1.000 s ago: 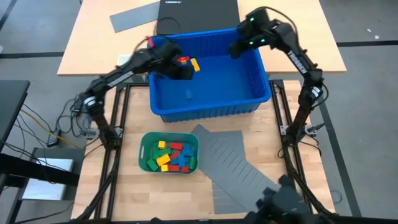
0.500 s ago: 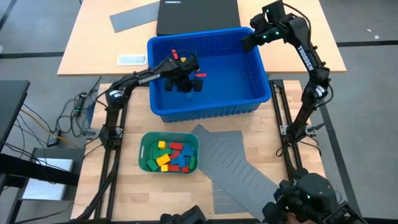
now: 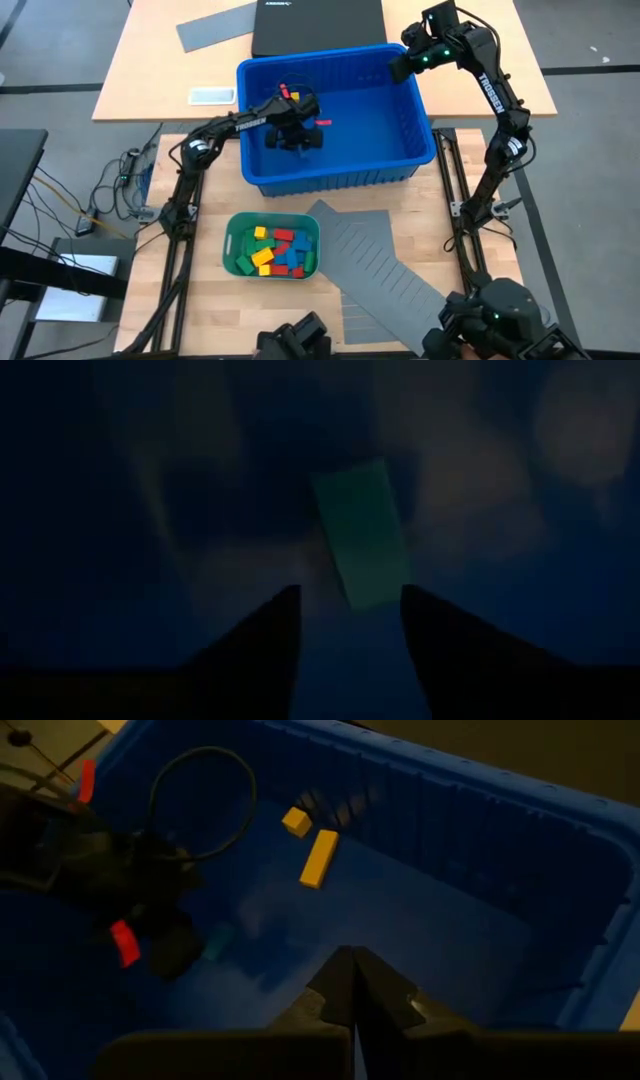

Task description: Sort Items/Unsort Items

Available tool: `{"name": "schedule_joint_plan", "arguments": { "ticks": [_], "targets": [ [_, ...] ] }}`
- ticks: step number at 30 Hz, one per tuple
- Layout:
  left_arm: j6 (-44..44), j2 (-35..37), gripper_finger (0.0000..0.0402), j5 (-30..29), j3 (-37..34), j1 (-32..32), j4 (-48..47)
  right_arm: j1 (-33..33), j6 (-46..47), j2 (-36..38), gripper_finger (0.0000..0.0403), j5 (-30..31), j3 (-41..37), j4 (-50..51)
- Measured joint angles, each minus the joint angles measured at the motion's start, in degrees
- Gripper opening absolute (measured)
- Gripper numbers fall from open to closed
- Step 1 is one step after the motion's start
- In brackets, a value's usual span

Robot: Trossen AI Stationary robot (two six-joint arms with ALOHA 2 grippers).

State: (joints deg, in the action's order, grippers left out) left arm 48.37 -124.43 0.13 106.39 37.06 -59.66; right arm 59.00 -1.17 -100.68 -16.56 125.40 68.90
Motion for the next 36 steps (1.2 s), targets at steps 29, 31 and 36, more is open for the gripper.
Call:
{"name": "schedule_joint_plan", "arguments": {
  "ticks": [29, 31, 36],
  "targets": [
    [-1.85, -4.95, 0.0191, 4.23, 0.15, 1.94, 6.05, -0.28, 0.00, -0.02, 0.0003, -1.67, 0.00, 0.42],
    [-3.68, -5.31, 0.0191, 3.81, 0.08, 1.92, 5.39, -0.28, -0.02, -0.02, 0.0003, -1.67, 0.00, 0.44],
    [-8.03, -5.50, 0.0182, 3.86, -0.35, 2.25, 5.77, -0.31, -0.02, -0.02, 0.0002, -1.73, -0.02, 0.44]
  ]
}}
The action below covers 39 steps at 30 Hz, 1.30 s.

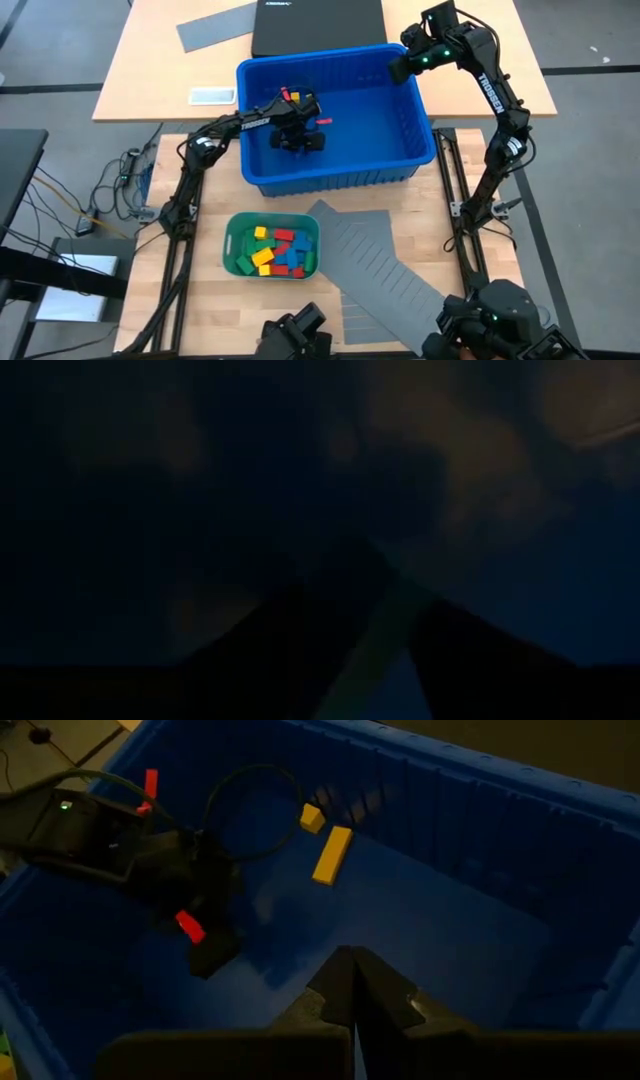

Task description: Sort Items/Unsort Items

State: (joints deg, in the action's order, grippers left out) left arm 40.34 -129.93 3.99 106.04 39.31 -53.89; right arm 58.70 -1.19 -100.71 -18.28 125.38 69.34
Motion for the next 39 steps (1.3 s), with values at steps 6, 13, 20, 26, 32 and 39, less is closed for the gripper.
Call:
{"name": "schedule_joint_plan", "arguments": {
  "ticks": [6, 13, 20, 26, 32, 39],
  "targets": [
    [-6.47, -0.01, 0.0147, -0.05, -0.11, 0.35, -0.34, -0.09, 0.00, -0.02, 0.0003, -1.53, 0.00, 0.00],
    [-15.31, -0.45, 0.0050, 0.62, 3.10, 0.09, -5.07, -0.09, -0.02, -0.02, 0.0002, -1.56, 0.00, -0.07],
    [-22.97, -0.52, 0.0050, 2.43, 21.45, -0.19, -15.47, -0.09, -0.59, -0.02, 0.0002, -1.55, 0.00, -0.55],
    [-24.14, 9.51, 0.0050, 13.05, 23.16, -2.96, -16.52, -0.11, -1.30, -0.02, 0.0003, -1.68, 0.00, -0.70],
    [-23.15, 20.02, 0.0050, 13.16, 22.32, -9.95, -23.29, -0.13, -1.53, -0.02, 0.0001, -2.35, 0.00, -1.87],
    [-20.53, 24.72, 0.0050, 13.27, 22.31, -22.40, -36.27, -0.20, -1.53, -0.02, 0.0001, -2.97, 0.00, -2.53]
  ]
}}
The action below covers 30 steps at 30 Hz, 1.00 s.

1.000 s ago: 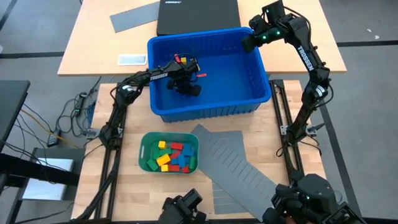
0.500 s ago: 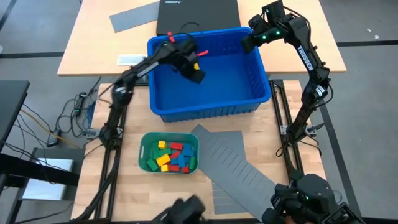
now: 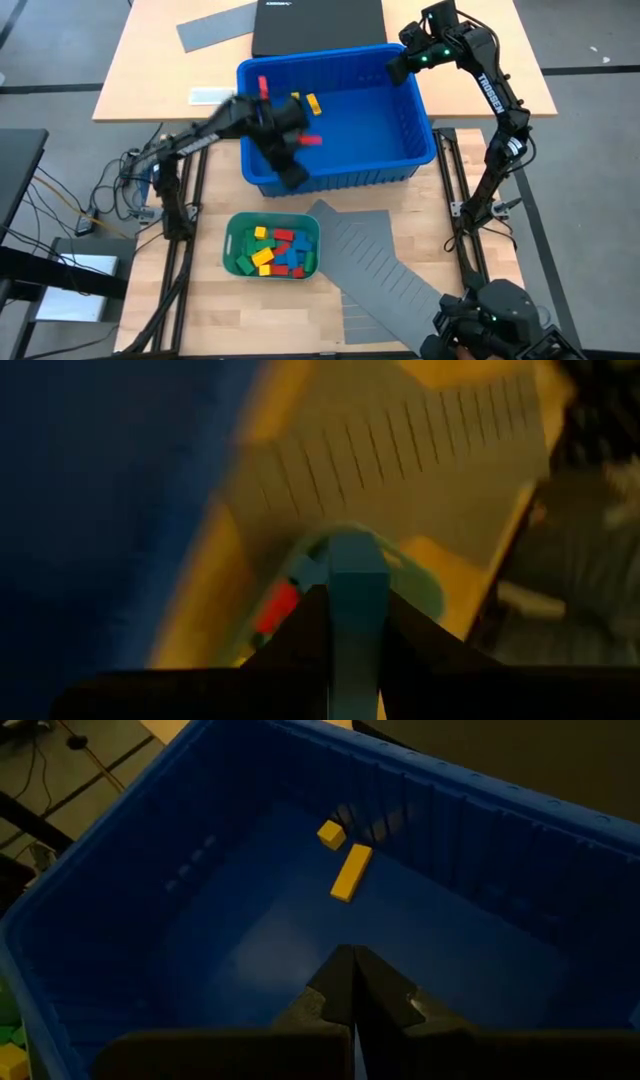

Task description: Sort Items/Unsort Items

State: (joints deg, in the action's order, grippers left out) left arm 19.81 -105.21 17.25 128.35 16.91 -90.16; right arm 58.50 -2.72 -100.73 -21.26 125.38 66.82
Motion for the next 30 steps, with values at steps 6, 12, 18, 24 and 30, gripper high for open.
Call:
{"name": "schedule_joint_plan", "arguments": {
  "ticks": [6, 12, 18, 24, 30],
  "targets": [
    [4.31, -0.63, 0.0050, 2.02, -1.66, -9.95, 0.38, -0.02, -0.02, 0.00, 0.0002, 0.00, 0.00, -0.10],
    [10.08, -0.59, 0.0051, 1.60, -5.81, -12.40, -0.01, -0.02, -0.02, 0.00, 0.0002, -1.15, 0.00, -0.10],
    [10.49, -0.54, 0.0140, 0.44, -5.94, -12.59, 0.55, -0.04, -0.02, 0.00, 0.0001, -1.51, 0.00, -0.08],
    [10.44, -0.52, 0.0206, -0.68, -5.94, -12.55, 0.14, -0.04, -0.02, 0.00, 0.0002, -1.51, 0.00, 0.10],
    [12.13, -0.50, 0.0196, -1.71, -4.31, -8.84, 0.16, -0.04, -0.02, 0.00, 0.0002, -1.51, 0.00, 0.02]
  ]
}}
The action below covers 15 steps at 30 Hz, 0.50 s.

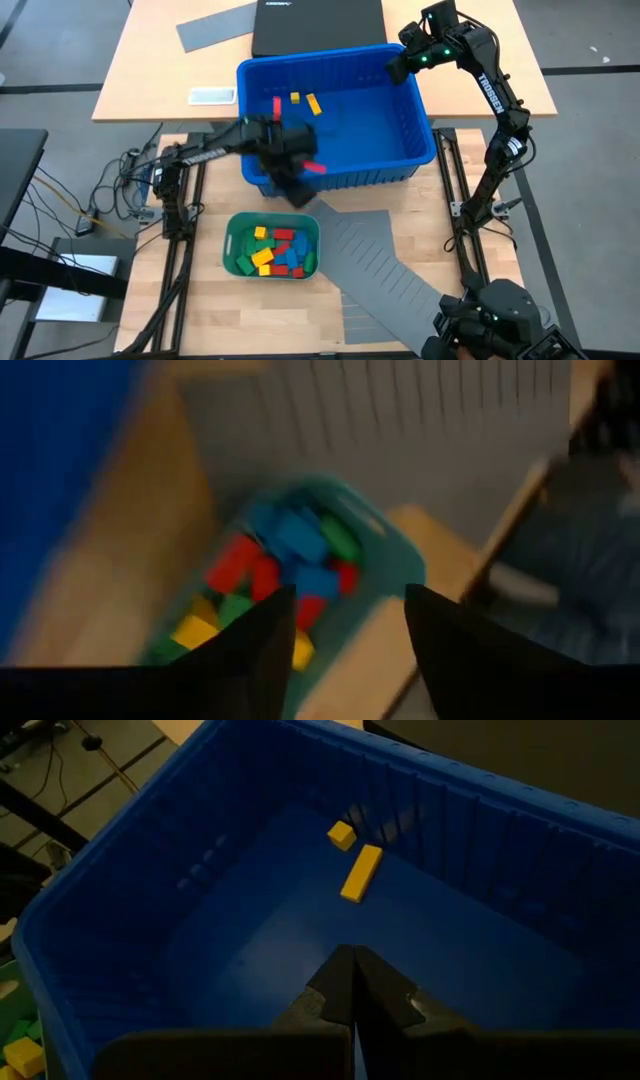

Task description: Sort Items/Unsort Items

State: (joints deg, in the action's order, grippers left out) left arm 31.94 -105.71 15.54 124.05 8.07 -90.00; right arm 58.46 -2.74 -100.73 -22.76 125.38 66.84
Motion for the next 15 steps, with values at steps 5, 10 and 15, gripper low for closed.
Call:
{"name": "schedule_joint_plan", "arguments": {
  "ticks": [5, 10, 15],
  "targets": [
    [-0.43, 0.14, 0.0154, -4.11, 1.44, 9.31, 3.61, 0.00, 0.00, 0.00, 0.0002, 0.02, 0.00, -0.10],
    [-4.99, -0.33, 0.0113, -6.55, 1.38, 17.90, 8.89, 0.00, -0.46, 0.00, 0.0002, 0.02, 0.00, -0.07],
    [-10.98, -1.76, 0.0084, -8.60, 1.38, 27.44, 19.65, 0.00, -0.50, 0.00, 0.0002, 0.04, 0.00, 0.17]
  ]
}}
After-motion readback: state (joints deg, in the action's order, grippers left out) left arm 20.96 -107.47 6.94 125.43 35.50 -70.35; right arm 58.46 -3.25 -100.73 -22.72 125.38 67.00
